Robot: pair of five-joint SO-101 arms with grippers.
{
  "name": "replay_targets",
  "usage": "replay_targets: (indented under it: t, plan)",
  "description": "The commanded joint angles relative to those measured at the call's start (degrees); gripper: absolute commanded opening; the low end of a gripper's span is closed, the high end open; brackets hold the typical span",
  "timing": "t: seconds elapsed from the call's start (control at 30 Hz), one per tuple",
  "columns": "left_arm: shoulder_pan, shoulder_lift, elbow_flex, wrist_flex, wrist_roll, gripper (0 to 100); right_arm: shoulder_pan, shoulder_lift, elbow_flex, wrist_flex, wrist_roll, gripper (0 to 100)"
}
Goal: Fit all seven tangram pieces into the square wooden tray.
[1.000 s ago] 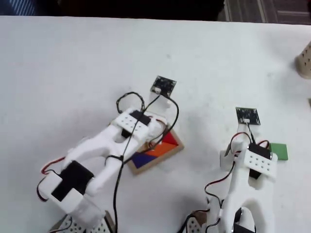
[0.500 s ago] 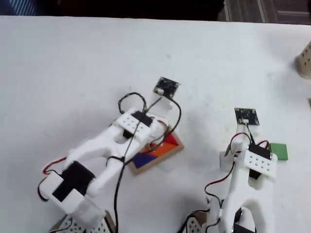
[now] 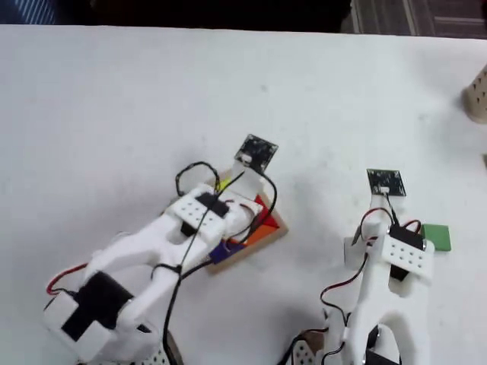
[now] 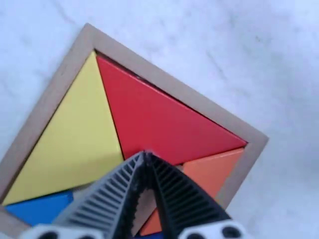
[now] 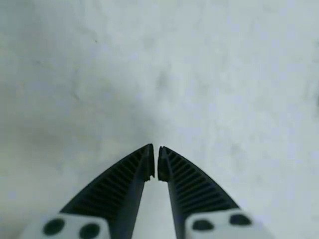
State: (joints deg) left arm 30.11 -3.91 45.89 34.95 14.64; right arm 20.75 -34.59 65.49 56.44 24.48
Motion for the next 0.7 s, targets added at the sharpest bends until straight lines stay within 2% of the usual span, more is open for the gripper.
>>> replay_targets:
  t: [0.0, 0.17, 0.4, 0.67]
  plan:
    - [1.63, -3.56, 0.88, -0.88, -0.62, 2, -0.13, -1.89, -0.26, -0.75, 0.62, 2.5]
    - [1.36, -5.05, 1.05, -0.88, -0.62, 2, -0.13, -1.89, -0.26, -0.75, 0.62, 2.5]
    - [-3.56, -9.71, 1.23, -0.35, -0.62, 2, -0.13, -1.89, -0.26, -0.75, 0.62, 2.5]
    - [-4.7, -13.32, 6.42, -0.09, -0.53, 2, -0.13, -1.89, -0.26, -0.75, 0.62, 2.5]
